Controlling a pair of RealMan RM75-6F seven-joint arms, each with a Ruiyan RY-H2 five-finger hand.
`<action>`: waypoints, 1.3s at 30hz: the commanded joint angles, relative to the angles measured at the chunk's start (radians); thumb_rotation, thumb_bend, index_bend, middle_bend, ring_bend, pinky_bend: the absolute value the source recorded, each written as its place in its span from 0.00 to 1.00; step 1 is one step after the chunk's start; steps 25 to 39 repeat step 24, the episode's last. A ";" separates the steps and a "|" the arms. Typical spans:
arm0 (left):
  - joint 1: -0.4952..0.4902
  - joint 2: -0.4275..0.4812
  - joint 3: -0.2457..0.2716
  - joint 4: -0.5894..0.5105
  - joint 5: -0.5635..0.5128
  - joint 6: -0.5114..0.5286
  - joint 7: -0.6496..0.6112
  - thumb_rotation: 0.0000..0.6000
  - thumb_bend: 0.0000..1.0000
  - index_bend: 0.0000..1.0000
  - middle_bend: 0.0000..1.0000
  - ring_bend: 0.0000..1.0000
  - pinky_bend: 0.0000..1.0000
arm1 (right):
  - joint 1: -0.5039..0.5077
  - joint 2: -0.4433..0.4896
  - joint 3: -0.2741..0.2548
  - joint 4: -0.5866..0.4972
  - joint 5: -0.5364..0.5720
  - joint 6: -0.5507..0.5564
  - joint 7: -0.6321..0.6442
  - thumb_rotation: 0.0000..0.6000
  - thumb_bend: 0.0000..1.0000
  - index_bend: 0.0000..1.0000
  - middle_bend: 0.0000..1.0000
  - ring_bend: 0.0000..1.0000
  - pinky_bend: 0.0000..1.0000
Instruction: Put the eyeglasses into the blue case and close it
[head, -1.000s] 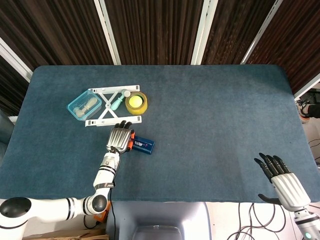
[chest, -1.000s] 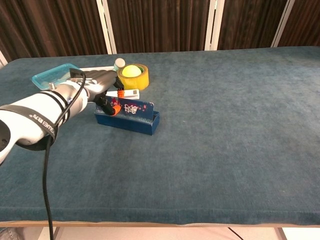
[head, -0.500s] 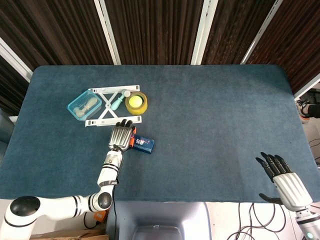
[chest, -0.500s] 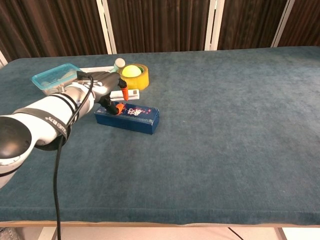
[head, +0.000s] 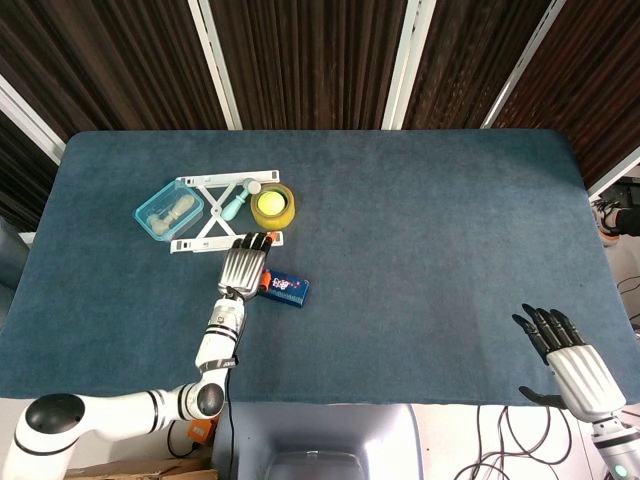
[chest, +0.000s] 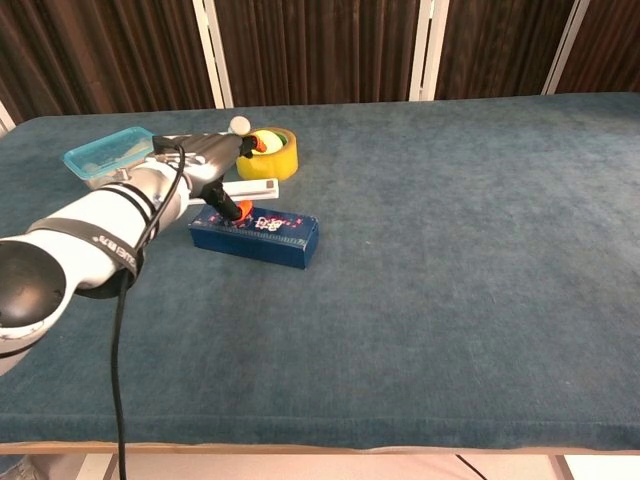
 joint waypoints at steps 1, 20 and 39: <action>0.053 0.086 0.035 -0.146 0.094 0.049 -0.051 1.00 0.39 0.08 0.08 0.07 0.20 | 0.002 -0.003 -0.002 -0.001 -0.001 -0.006 -0.008 1.00 0.23 0.00 0.00 0.00 0.00; 0.636 0.609 0.589 -0.232 0.907 0.477 -0.709 1.00 0.38 0.00 0.00 0.00 0.02 | 0.007 -0.064 0.006 -0.011 0.018 -0.041 -0.135 1.00 0.23 0.00 0.00 0.00 0.00; 0.663 0.602 0.558 -0.217 0.905 0.498 -0.683 1.00 0.38 0.00 0.00 0.00 0.02 | 0.009 -0.070 0.010 -0.015 0.023 -0.042 -0.144 1.00 0.23 0.00 0.00 0.00 0.00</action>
